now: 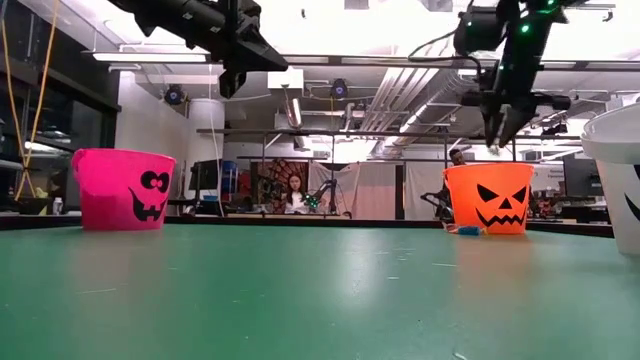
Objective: Sort candy by brand, put in halloween buckets
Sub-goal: Put the green candy into the orange bucket, then put the blue candy into the orange bucket
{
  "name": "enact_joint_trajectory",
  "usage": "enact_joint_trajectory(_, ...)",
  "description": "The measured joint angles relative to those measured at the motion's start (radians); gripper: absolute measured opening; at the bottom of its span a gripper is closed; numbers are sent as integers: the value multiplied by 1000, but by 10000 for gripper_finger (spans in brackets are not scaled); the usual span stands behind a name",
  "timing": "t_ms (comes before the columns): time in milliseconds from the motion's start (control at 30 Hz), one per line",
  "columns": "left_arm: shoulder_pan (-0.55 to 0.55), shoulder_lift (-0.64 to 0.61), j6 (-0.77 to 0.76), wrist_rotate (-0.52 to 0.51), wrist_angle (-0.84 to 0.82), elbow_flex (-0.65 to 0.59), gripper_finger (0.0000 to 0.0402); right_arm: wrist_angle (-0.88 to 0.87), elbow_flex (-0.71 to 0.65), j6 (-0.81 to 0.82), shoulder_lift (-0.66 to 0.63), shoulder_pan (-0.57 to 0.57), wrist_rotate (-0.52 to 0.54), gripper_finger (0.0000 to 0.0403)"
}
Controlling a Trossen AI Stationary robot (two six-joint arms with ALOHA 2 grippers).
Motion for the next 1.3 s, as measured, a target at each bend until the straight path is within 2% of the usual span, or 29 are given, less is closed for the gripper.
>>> enact_joint_trajectory(267, 0, 0, -1, -1, -10, 0, 0, 28, 38, -134, 19, -61, -86, 204)
enact_joint_trajectory(367, 0, 0, -1, -1, -9, 0, 0, 23, 71, -178, 13, -60, -157, 239)
enact_joint_trajectory(500, 0, 0, -1, -1, -9, 0, 0, 75, 118, -184, -7, -27, -291, 255)
enact_joint_trajectory(633, 1, 0, 0, -23, -9, 0, 0, 120, 133, -181, 2, 86, -389, 255)
enact_joint_trajectory(700, 1, 0, 0, -38, -9, 0, 0, 120, 133, -152, 31, 174, -383, 254)
enact_joint_trajectory(767, 1, 0, 0, -46, -9, 0, 0, 119, 133, -106, 74, 257, -327, 254)
enact_joint_trajectory(867, 1, 0, 0, -47, -8, 0, 0, 105, 133, -24, 168, 334, -277, 254)
enact_joint_trajectory(967, 1, 0, 0, -47, -8, 0, 0, 52, 133, -16, 287, 354, -278, 254)
enact_joint_trajectory(1100, 1, 0, 8, -47, -8, 0, 0, -4, 132, -84, 430, 343, -253, 254)
enact_joint_trajectory(1300, 1, 0, 10, -48, -9, 0, 0, -22, 132, -150, 563, 321, -206, 254)
